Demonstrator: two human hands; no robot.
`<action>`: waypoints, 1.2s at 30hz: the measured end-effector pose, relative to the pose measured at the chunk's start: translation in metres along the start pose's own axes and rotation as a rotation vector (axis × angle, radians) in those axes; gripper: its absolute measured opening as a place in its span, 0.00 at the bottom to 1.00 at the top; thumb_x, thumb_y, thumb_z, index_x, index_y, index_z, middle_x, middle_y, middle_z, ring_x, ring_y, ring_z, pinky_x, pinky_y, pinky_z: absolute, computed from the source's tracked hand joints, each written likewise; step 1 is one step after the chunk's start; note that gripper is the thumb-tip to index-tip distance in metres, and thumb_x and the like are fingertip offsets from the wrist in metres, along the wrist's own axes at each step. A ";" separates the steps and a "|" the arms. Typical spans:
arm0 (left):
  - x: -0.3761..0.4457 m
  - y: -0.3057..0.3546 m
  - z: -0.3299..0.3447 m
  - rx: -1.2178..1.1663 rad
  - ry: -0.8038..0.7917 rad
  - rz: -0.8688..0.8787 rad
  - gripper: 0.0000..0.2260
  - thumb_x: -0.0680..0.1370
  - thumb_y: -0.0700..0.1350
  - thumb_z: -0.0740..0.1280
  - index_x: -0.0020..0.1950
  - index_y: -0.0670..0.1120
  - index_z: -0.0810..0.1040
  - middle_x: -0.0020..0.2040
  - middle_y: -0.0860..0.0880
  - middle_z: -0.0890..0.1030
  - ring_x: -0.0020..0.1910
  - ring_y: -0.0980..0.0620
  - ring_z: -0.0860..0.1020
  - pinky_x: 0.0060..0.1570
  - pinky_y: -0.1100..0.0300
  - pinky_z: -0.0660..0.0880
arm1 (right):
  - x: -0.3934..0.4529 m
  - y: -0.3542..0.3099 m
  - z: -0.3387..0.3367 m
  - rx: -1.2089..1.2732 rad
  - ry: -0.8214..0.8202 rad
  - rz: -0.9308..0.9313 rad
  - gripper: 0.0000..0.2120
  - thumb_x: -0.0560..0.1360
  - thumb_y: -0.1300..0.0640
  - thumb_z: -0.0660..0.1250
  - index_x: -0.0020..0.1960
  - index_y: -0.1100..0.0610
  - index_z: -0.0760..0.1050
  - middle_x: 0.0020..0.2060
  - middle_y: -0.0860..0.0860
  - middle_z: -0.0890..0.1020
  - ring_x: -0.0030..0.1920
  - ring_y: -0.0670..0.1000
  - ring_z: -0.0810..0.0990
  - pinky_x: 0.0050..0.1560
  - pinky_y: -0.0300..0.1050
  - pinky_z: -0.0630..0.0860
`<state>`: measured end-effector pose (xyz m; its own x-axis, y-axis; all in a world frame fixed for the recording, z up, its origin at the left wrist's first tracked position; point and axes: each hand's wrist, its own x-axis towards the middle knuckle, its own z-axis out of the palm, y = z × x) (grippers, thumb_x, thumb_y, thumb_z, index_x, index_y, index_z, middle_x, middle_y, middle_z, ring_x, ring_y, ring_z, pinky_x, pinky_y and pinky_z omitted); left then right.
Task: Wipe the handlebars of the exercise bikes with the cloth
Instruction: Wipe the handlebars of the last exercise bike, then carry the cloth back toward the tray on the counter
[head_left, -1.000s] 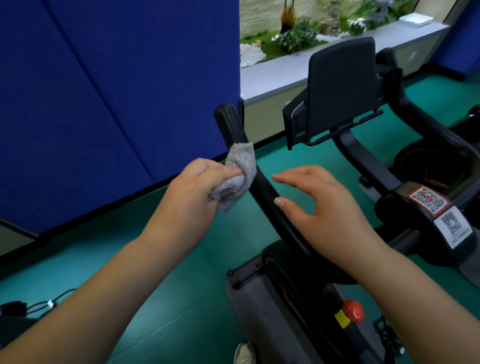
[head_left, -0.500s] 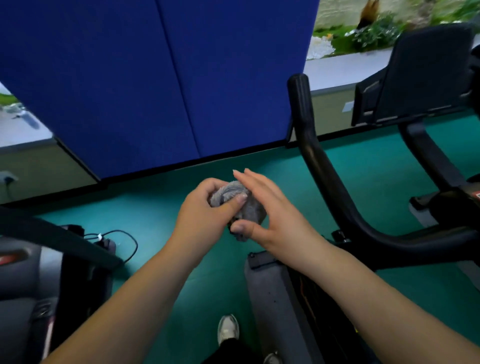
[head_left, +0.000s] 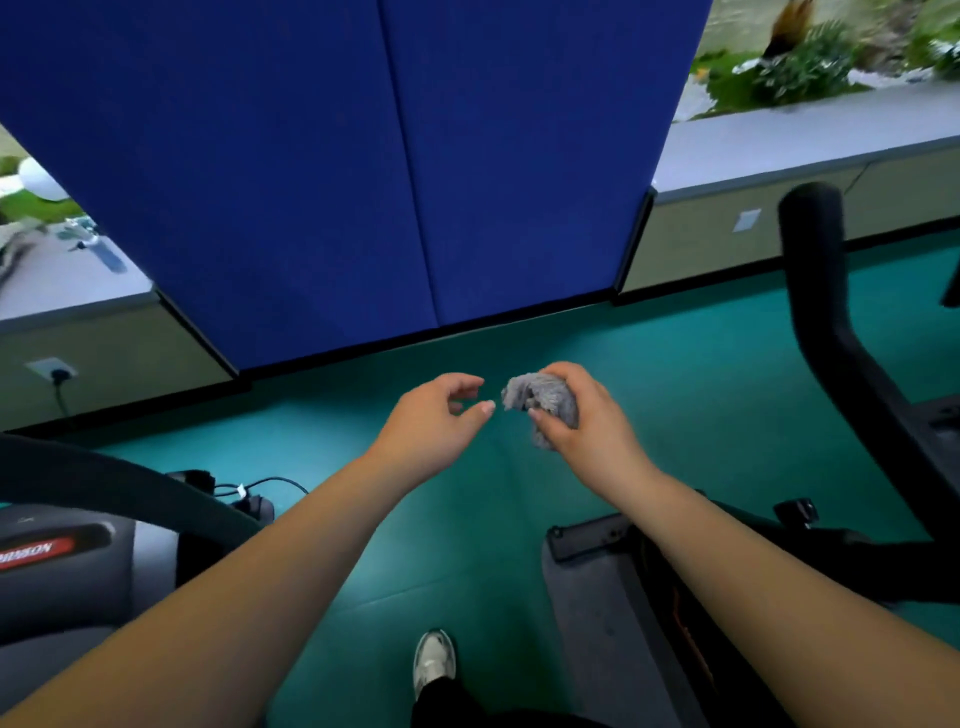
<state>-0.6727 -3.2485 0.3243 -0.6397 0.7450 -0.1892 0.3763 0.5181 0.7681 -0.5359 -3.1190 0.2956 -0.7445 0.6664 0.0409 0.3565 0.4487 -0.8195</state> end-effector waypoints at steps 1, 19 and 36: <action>0.012 -0.013 -0.009 0.143 -0.004 0.031 0.18 0.76 0.52 0.66 0.65 0.52 0.73 0.63 0.53 0.77 0.59 0.54 0.76 0.60 0.60 0.71 | 0.010 -0.002 0.009 -0.024 -0.016 0.035 0.20 0.74 0.56 0.68 0.64 0.46 0.69 0.52 0.53 0.72 0.48 0.52 0.74 0.47 0.39 0.66; 0.194 -0.072 -0.055 0.922 -0.208 0.245 0.24 0.81 0.57 0.52 0.75 0.50 0.58 0.75 0.49 0.61 0.74 0.47 0.57 0.73 0.48 0.51 | 0.190 0.011 0.035 -0.252 0.122 0.328 0.13 0.75 0.43 0.64 0.55 0.49 0.74 0.52 0.51 0.67 0.36 0.48 0.74 0.43 0.42 0.71; 0.397 0.034 0.009 0.987 -0.378 0.501 0.24 0.81 0.56 0.51 0.76 0.50 0.55 0.76 0.49 0.59 0.75 0.47 0.56 0.73 0.48 0.50 | 0.316 0.098 -0.048 -0.099 0.326 0.660 0.11 0.76 0.47 0.65 0.55 0.51 0.75 0.52 0.52 0.68 0.31 0.48 0.77 0.38 0.45 0.77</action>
<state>-0.9079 -2.9317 0.2696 -0.0951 0.9500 -0.2974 0.9935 0.1091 0.0310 -0.7090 -2.8359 0.2551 -0.1577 0.9522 -0.2617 0.7324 -0.0650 -0.6777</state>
